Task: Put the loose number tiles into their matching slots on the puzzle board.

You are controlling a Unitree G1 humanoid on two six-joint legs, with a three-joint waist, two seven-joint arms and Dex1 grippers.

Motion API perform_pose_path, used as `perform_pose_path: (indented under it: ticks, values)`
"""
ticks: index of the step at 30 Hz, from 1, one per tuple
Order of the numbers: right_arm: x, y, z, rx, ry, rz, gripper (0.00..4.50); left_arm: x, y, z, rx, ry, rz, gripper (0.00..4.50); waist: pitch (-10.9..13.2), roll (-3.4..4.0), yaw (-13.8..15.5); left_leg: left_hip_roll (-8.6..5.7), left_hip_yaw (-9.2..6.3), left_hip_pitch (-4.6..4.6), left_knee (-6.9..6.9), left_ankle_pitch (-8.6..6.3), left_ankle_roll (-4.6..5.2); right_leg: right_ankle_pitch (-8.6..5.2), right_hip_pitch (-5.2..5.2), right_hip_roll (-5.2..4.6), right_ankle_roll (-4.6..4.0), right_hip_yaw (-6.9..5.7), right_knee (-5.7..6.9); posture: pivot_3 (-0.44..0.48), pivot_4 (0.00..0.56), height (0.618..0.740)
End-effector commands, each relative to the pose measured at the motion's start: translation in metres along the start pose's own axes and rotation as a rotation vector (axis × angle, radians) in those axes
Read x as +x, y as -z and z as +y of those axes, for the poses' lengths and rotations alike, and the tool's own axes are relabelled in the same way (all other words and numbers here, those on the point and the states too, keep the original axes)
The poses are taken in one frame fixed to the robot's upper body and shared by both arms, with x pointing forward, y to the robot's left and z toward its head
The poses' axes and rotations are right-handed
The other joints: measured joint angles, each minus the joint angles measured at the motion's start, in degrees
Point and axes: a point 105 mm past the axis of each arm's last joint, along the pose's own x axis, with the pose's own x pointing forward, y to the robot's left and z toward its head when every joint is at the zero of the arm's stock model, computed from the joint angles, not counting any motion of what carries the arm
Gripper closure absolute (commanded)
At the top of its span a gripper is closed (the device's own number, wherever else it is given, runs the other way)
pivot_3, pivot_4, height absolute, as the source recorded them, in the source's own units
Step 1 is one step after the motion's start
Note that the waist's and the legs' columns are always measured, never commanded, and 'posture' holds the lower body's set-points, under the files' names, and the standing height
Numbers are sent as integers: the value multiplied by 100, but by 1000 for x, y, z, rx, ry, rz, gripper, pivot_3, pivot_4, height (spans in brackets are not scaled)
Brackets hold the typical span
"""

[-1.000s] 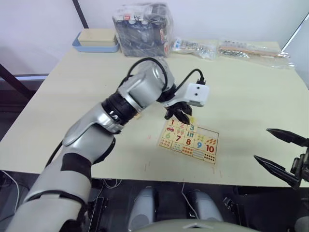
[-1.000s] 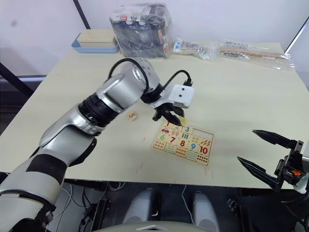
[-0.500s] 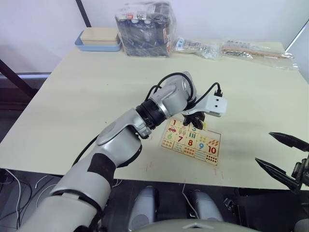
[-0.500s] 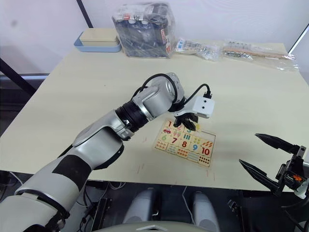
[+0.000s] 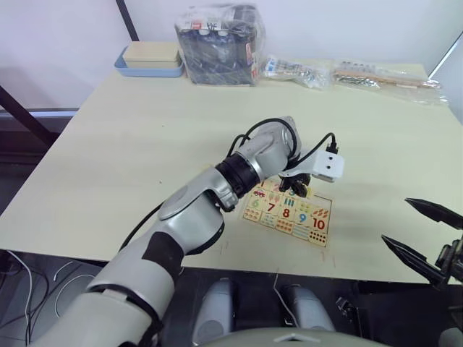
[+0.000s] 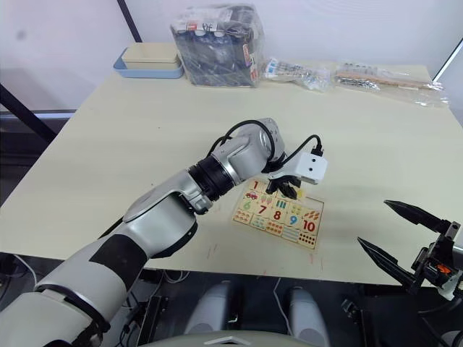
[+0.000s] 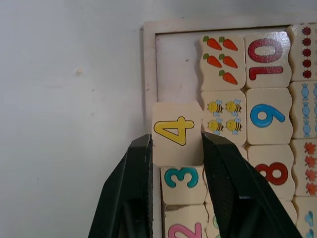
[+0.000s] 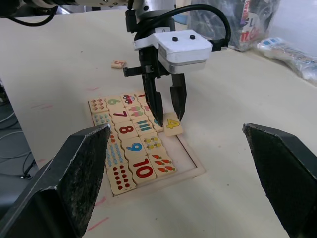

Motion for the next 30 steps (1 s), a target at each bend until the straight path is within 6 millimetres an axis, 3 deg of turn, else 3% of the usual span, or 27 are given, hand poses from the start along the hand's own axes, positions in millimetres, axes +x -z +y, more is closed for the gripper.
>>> perform_pose_path:
  ticks: [1,30]
  values:
    - [0,-7,3,-38,-2,-15,0,-1,-8,2,25,-14,-16,3522,0,0,-1,0,2,1,1,0,0,0,0,0,0,2,1,0,150,740]
    - [-3,-6,6,-31,19,-14,0,13,-3,2,11,-19,11,3522,-2,2,-5,1,-3,6,56,-1,3,-2,-5,1,-1,6,69,0,150,740]
